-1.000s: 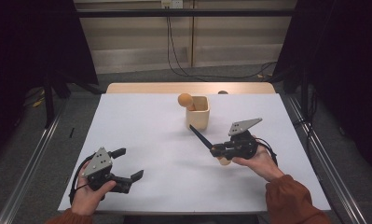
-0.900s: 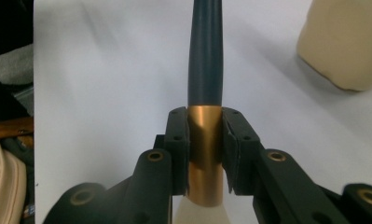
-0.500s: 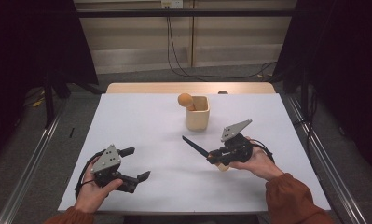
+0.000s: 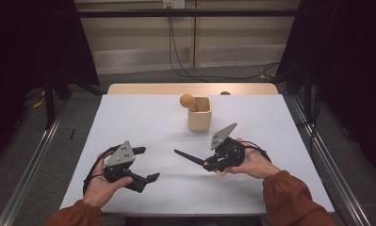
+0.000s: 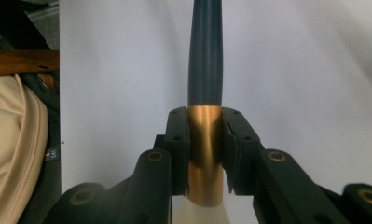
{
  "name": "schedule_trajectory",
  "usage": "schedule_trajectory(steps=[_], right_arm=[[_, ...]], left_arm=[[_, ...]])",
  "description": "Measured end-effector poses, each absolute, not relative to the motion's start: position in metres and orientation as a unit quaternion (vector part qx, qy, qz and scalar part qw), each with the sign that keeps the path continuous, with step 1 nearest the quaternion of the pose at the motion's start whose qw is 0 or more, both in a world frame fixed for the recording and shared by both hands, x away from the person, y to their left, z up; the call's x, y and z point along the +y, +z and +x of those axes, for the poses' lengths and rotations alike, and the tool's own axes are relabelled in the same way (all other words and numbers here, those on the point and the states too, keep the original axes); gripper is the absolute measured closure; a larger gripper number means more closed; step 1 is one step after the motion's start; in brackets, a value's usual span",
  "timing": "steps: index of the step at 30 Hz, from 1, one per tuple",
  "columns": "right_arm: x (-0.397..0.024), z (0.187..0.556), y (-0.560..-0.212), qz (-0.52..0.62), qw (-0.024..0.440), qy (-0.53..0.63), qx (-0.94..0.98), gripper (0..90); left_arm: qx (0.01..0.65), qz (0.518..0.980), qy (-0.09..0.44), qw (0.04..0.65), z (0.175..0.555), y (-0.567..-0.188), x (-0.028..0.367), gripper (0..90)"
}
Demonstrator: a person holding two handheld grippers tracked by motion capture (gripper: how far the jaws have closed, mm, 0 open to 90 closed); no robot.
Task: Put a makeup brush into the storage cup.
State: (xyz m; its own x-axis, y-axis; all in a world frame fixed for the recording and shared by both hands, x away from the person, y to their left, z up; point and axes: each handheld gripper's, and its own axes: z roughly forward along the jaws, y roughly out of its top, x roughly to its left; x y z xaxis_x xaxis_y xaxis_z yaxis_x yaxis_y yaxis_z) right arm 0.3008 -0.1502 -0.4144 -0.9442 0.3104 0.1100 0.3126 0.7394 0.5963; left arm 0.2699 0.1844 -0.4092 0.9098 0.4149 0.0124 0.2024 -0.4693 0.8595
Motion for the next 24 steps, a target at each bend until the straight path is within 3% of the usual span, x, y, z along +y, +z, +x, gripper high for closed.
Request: schedule_trajectory(steps=[24], right_arm=[[-0.12, 0.311, -0.409, -0.123, 0.019, -0.235, -0.964, 73.9]], left_arm=[[0.142, 0.9, 0.038, 0.411, 0.298, -0.405, 0.138, 5.6]])
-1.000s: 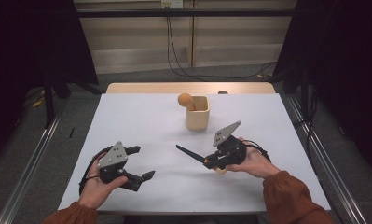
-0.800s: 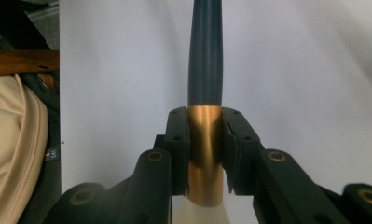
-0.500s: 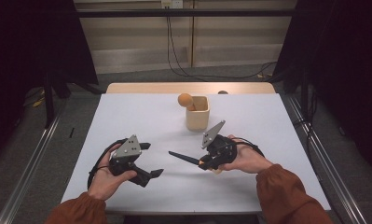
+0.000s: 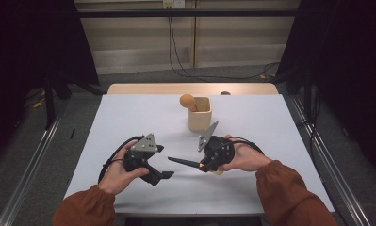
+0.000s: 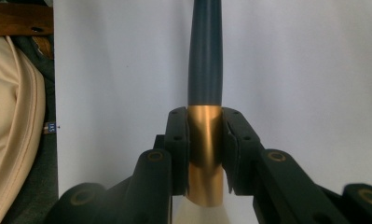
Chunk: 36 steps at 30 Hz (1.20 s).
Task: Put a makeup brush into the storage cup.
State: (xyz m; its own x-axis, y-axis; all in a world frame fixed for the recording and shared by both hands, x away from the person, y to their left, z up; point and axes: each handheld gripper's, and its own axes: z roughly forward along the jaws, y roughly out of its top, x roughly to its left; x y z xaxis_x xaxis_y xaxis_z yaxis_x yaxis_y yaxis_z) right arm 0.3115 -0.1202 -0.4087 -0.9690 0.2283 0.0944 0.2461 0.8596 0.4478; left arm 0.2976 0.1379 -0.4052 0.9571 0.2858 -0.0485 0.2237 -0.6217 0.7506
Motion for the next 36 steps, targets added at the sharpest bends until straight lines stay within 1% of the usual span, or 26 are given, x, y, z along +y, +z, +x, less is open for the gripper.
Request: schedule_trajectory(steps=[3, 10, 12, 15, 18, 20, 22, 23, 25, 29, 31, 32, 35, 36], right_arm=[[-0.117, 0.313, -0.408, -0.119, 0.024, -0.225, -0.967, 73.9], [-0.113, 0.314, -0.411, -0.113, 0.035, -0.211, -0.97, 73.9], [-0.111, 0.314, -0.412, -0.113, 0.04, -0.208, -0.971, 74.0], [-0.11, 0.315, -0.413, -0.108, 0.044, -0.204, -0.972, 73.9], [-0.108, 0.315, -0.413, -0.106, 0.046, -0.199, -0.973, 74.0], [-0.107, 0.316, -0.413, -0.099, 0.046, -0.201, -0.973, 74.0], [-0.106, 0.315, -0.413, -0.103, 0.048, -0.2, -0.973, 73.9], [-0.106, 0.316, -0.413, -0.1, 0.049, -0.202, -0.973, 74.0], [-0.105, 0.316, -0.414, -0.102, 0.049, -0.207, -0.972, 74.0], [-0.104, 0.317, -0.414, -0.098, 0.05, -0.209, -0.972, 73.9], [-0.103, 0.315, -0.414, -0.099, 0.049, -0.208, -0.972, 74.0], [-0.103, 0.315, -0.414, -0.097, 0.051, -0.209, -0.972, 74.0], [-0.102, 0.316, -0.414, -0.096, 0.05, -0.213, -0.971, 74.0], [-0.102, 0.316, -0.414, -0.095, 0.052, -0.214, -0.971, 73.9]], left_arm=[[0.129, 0.908, 0.024, 0.397, 0.299, -0.406, 0.132, 5.6], [0.114, 0.926, 0.015, 0.36, 0.301, -0.41, 0.122, 6.1], [0.104, 0.931, 0.014, 0.349, 0.302, -0.41, 0.119, 9.0], [0.102, 0.936, 0.013, 0.336, 0.304, -0.41, 0.114, 8.1], [0.104, 0.938, 0.002, 0.332, 0.307, -0.408, 0.11, 10.0], [0.103, 0.94, -0.001, 0.325, 0.31, -0.408, 0.107, 14.0], [0.098, 0.943, -0.008, 0.318, 0.311, -0.409, 0.104, 15.5], [0.101, 0.944, -0.004, 0.314, 0.31, -0.41, 0.102, 17.6], [0.095, 0.947, -0.008, 0.306, 0.31, -0.411, 0.098, 26.2], [0.091, 0.948, -0.014, 0.306, 0.312, -0.41, 0.095, 26.7], [0.091, 0.949, -0.024, 0.301, 0.313, -0.41, 0.093, 29.9], [0.091, 0.949, -0.019, 0.302, 0.313, -0.411, 0.092, 30.3], [0.085, 0.95, -0.019, 0.299, 0.312, -0.414, 0.089, 29.6], [0.089, 0.95, -0.027, 0.297, 0.313, -0.415, 0.089, 32.0]])
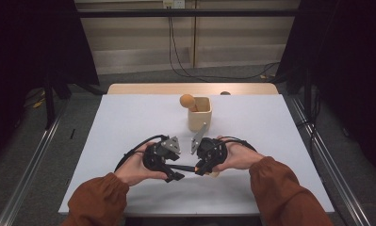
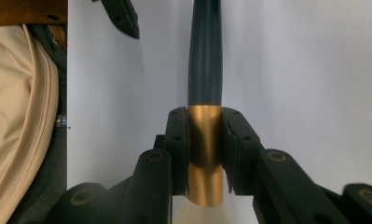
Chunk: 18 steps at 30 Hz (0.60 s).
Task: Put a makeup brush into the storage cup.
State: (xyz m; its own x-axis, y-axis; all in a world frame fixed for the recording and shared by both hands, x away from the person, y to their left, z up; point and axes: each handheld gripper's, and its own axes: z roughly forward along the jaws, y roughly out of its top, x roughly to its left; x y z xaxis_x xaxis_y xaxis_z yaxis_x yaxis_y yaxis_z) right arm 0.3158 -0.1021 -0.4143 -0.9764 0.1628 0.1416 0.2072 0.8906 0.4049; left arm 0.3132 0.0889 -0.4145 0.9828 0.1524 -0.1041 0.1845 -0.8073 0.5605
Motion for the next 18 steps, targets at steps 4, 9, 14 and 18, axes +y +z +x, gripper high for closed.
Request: schedule_trajectory(steps=[4, 9, 14, 18], right_arm=[[-0.1, 0.316, -0.415, -0.094, 0.053, -0.211, -0.972, 74.0], [-0.098, 0.316, -0.415, -0.09, 0.052, -0.215, -0.971, 74.0], [-0.098, 0.316, -0.415, -0.089, 0.051, -0.216, -0.971, 74.0], [-0.098, 0.316, -0.415, -0.087, 0.046, -0.219, -0.971, 74.0]], left_arm=[[0.093, 0.949, -0.036, 0.3, 0.317, -0.42, 0.087, 38.6], [0.095, 0.947, -0.045, 0.304, 0.318, -0.422, 0.086, 44.4], [0.094, 0.944, -0.043, 0.314, 0.318, -0.424, 0.085, 50.4], [0.09, 0.943, -0.052, 0.316, 0.318, -0.427, 0.083, 53.1]])
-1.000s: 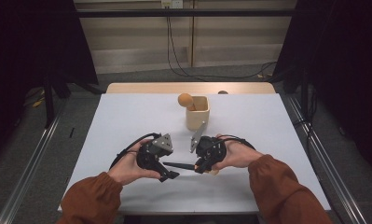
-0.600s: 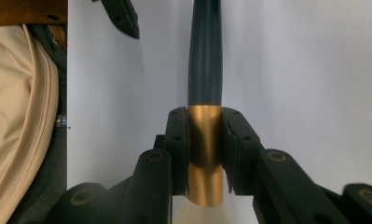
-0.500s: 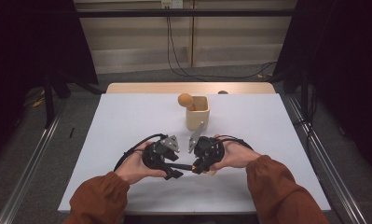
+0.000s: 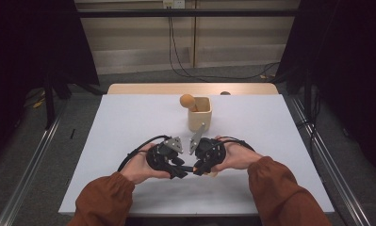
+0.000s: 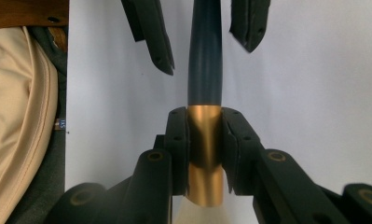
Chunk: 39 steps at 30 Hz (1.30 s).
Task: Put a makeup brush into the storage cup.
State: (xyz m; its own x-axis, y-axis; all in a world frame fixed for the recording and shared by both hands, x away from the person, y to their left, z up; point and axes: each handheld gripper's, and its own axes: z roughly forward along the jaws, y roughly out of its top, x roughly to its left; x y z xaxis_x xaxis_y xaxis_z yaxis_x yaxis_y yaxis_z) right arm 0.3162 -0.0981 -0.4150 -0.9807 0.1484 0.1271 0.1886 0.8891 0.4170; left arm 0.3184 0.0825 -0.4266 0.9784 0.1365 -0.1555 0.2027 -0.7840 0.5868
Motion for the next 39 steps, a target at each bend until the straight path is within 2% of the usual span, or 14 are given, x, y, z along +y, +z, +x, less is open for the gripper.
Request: schedule_trajectory(steps=[8, 25, 33, 39], right_arm=[[-0.0957, 0.3144, -0.4143, -0.085, 0.05, -0.22, -0.971, 74.0], [-0.0941, 0.3142, -0.4148, -0.078, 0.043, -0.224, -0.97, 74.0], [-0.0944, 0.3145, -0.4156, -0.068, 0.039, -0.222, -0.972, 73.4], [-0.0968, 0.315, -0.4149, -0.066, 0.031, -0.227, -0.971, 69.2]], left_arm=[[0.084, 0.941, -0.056, 0.323, 0.318, -0.4278, 0.0805, 64.8], [0.086, 0.94, -0.057, 0.326, 0.318, -0.4344, 0.0789, 65.8], [0.077, 0.94, -0.063, 0.327, 0.3166, -0.4357, 0.0781, 70.5], [0.086, 0.936, -0.06, 0.336, 0.3143, -0.435, 0.0772, 74.6]])
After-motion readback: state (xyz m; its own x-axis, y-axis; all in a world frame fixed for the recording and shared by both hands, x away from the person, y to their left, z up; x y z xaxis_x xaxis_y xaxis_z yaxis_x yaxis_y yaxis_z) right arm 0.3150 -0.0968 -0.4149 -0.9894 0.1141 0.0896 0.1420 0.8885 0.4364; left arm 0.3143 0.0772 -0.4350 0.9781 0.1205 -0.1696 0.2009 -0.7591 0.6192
